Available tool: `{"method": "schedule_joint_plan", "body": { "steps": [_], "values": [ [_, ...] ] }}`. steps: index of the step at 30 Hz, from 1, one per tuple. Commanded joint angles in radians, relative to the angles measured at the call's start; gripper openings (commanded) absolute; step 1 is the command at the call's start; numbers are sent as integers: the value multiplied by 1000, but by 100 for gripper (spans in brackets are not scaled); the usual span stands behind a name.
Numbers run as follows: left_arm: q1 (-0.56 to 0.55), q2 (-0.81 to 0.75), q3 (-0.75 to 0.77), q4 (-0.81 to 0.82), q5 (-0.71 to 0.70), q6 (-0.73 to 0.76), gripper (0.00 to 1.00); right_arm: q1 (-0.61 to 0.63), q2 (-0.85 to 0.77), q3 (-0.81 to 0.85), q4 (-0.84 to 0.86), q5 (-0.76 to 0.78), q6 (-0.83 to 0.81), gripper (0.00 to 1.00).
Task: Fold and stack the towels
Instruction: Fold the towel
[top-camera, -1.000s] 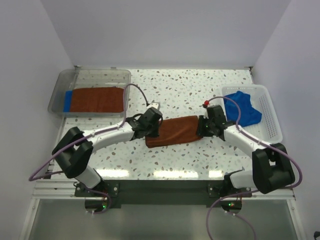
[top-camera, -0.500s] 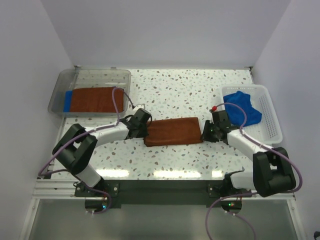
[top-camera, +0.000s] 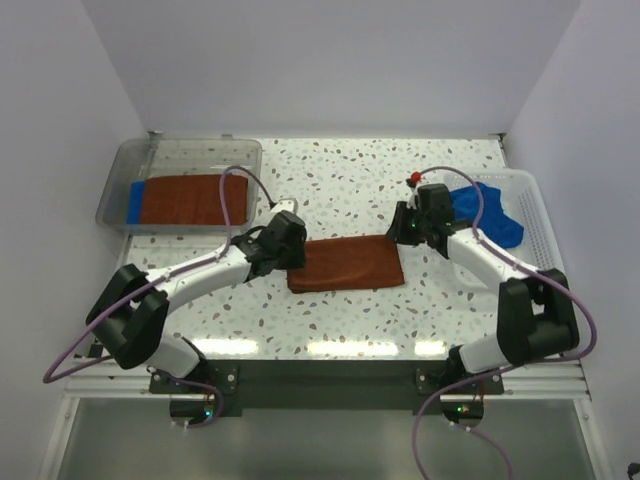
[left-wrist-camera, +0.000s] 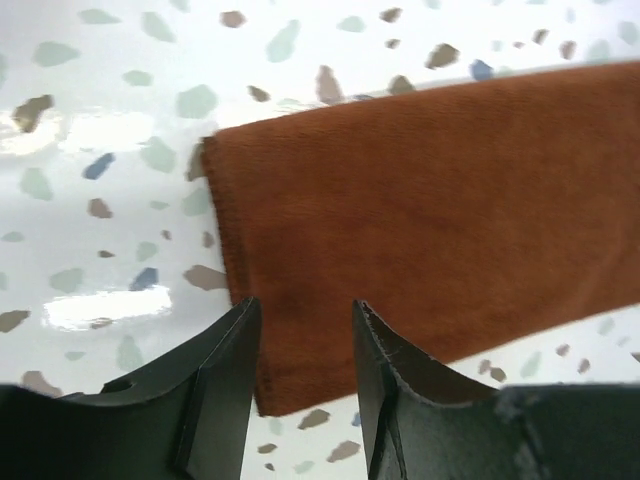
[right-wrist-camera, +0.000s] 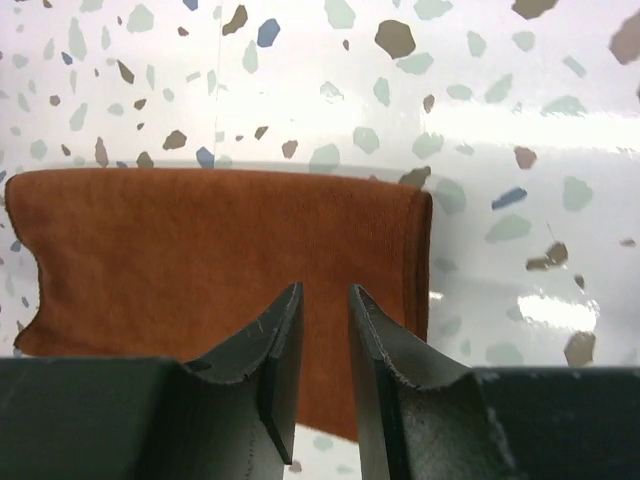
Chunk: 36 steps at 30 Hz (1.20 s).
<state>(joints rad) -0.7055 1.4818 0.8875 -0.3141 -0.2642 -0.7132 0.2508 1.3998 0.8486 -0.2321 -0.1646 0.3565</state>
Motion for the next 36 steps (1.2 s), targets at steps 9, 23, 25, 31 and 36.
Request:
{"method": "schedule_joint_plan", "body": {
  "steps": [9,23,25,31,36],
  "values": [
    [-80,23,-131,78,75,-32,32,5,310,124,134,22,2,27],
    [-83,-152,-167,-23,30,-65,49,117,132,113,-9,163,-86,30],
    [-84,-156,-115,-39,8,-55,50,157,94,78,-26,163,-74,30],
    [-48,-53,13,-5,-12,3,47,200,-39,-64,-50,159,-27,29],
    [-11,83,86,72,-17,46,42,200,-39,-154,-33,162,-7,29]
  ]
}}
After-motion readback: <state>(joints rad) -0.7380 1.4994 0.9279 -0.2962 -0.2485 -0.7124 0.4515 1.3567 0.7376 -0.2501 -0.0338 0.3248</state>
